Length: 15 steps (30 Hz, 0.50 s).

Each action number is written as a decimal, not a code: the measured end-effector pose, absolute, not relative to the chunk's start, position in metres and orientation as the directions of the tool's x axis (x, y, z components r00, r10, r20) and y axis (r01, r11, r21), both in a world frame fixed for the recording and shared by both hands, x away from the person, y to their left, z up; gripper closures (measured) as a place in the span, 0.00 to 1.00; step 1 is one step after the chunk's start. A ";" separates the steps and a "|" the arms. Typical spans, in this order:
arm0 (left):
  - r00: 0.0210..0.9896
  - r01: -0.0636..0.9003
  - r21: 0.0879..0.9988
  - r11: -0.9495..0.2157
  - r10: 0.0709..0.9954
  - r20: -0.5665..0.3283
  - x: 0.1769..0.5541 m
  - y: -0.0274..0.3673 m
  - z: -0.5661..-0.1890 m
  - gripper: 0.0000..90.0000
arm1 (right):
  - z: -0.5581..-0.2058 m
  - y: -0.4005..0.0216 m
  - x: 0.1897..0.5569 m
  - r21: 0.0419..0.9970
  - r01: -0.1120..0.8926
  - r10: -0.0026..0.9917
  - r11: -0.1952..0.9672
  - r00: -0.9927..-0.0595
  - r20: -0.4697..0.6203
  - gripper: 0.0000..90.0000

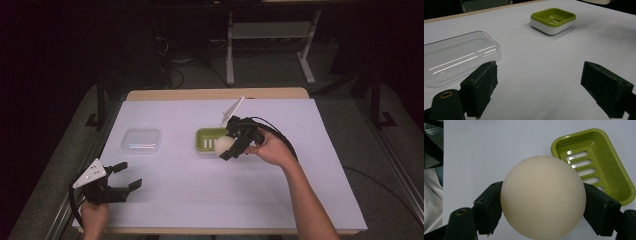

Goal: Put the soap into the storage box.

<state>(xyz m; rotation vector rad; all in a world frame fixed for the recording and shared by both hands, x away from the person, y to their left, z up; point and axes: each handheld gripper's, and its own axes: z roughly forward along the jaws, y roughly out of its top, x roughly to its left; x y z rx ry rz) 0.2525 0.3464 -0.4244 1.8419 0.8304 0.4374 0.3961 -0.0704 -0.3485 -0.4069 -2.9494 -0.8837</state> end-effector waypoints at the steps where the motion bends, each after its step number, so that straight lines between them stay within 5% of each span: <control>1: 0.696 0.342 0.909 -0.238 0.714 -0.075 0.252 0.346 -0.424 0.15 | -0.349 -0.070 0.396 0.536 0.259 0.239 0.804 -0.965 0.109 0.25; 15: 0.694 0.343 0.910 -0.232 0.716 -0.079 0.252 0.347 -0.424 0.15 | -0.340 -0.059 0.409 0.540 0.246 0.229 0.805 -0.968 0.100 0.25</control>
